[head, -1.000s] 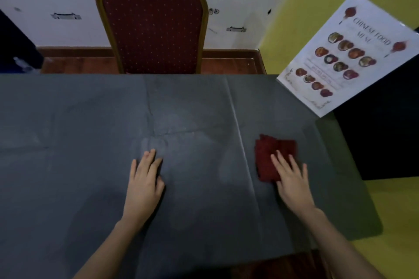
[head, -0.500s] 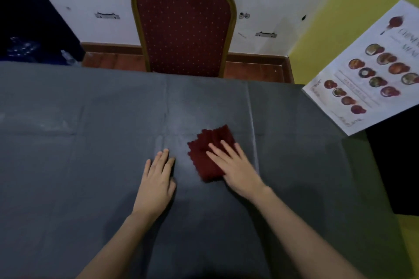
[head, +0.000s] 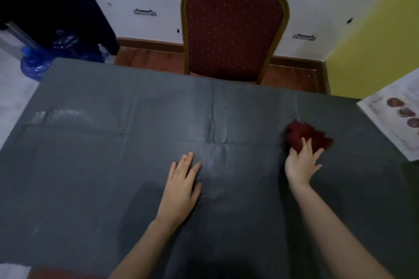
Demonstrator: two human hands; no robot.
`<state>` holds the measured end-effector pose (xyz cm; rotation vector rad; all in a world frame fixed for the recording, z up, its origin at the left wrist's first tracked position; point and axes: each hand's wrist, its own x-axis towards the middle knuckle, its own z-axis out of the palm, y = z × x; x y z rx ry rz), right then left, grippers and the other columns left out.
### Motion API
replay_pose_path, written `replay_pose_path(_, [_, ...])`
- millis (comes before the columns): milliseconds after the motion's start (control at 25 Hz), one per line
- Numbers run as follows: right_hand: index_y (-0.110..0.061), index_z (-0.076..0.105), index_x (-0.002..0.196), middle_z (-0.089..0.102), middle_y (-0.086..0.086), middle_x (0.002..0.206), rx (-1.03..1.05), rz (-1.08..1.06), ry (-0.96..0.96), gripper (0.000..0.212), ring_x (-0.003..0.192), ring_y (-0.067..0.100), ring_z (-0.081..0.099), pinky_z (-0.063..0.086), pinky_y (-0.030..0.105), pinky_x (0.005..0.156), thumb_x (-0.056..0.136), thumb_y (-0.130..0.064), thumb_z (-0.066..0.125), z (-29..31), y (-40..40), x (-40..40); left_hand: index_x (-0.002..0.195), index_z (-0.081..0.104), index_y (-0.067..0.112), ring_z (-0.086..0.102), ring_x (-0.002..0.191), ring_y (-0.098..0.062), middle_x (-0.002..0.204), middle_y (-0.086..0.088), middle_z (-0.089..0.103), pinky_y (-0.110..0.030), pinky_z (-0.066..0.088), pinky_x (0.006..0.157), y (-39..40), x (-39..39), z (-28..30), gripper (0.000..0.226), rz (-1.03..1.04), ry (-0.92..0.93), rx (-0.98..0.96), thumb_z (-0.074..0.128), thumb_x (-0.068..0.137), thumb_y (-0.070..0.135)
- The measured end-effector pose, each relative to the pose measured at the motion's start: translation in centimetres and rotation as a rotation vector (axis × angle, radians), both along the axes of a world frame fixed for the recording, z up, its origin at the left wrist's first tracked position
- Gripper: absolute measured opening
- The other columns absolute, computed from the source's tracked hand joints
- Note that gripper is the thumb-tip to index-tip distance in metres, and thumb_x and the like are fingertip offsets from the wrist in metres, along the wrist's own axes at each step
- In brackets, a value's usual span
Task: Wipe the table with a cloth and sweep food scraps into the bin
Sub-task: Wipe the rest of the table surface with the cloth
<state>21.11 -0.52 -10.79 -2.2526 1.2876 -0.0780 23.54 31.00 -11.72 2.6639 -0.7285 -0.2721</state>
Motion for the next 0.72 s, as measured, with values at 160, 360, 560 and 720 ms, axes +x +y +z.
replay_pose_path(160, [-0.014,0.028,0.148,0.015,0.002,0.159,-0.008,0.131,0.013,0.058,0.146,0.032,0.000,0.004,0.060,0.112,0.093,-0.015,0.049,0.2,7.3,5.2,0.139,0.047,0.014,0.021,0.145,-0.023,0.156,-0.010,0.030,-0.032,0.003,0.120,0.4,0.3,0.1,0.055,-0.031,0.020,-0.027,0.046,0.086,0.029])
replay_pose_path(360, [-0.015,0.029,0.147,0.018,0.001,0.158,-0.106,1.053,-0.074,0.066,0.147,0.028,-0.001,0.007,0.056,0.116,0.083,-0.012,0.040,-0.2,14.0,4.7,0.139,0.047,0.015,0.029,0.143,-0.025,0.154,-0.011,0.034,-0.036,0.010,0.118,2.4,1.0,-0.1,0.053,-0.222,-0.057,0.083,0.045,0.090,0.033])
replay_pose_path(560, [-0.012,0.039,0.143,0.034,0.008,0.152,-0.615,1.385,0.027,0.075,0.141,0.036,0.027,0.017,0.054,0.112,0.069,-0.012,0.055,-0.7,6.0,6.1,0.140,0.047,0.022,0.027,0.145,-0.021,0.155,-0.007,0.033,-0.042,0.018,0.115,5.3,2.7,-0.4,0.049,-0.353,-0.150,0.124,0.044,0.094,0.038])
replay_pose_path(720, [-0.007,0.032,0.145,0.028,0.014,0.154,-0.468,0.732,0.150,0.062,0.140,0.042,0.020,0.020,0.059,0.112,0.090,-0.018,0.057,-0.4,3.5,9.2,0.143,0.043,0.023,0.020,0.147,-0.022,0.158,-0.008,0.026,-0.048,0.018,0.115,6.3,3.0,-1.0,0.051,-0.242,-0.152,0.141,0.042,0.096,0.043])
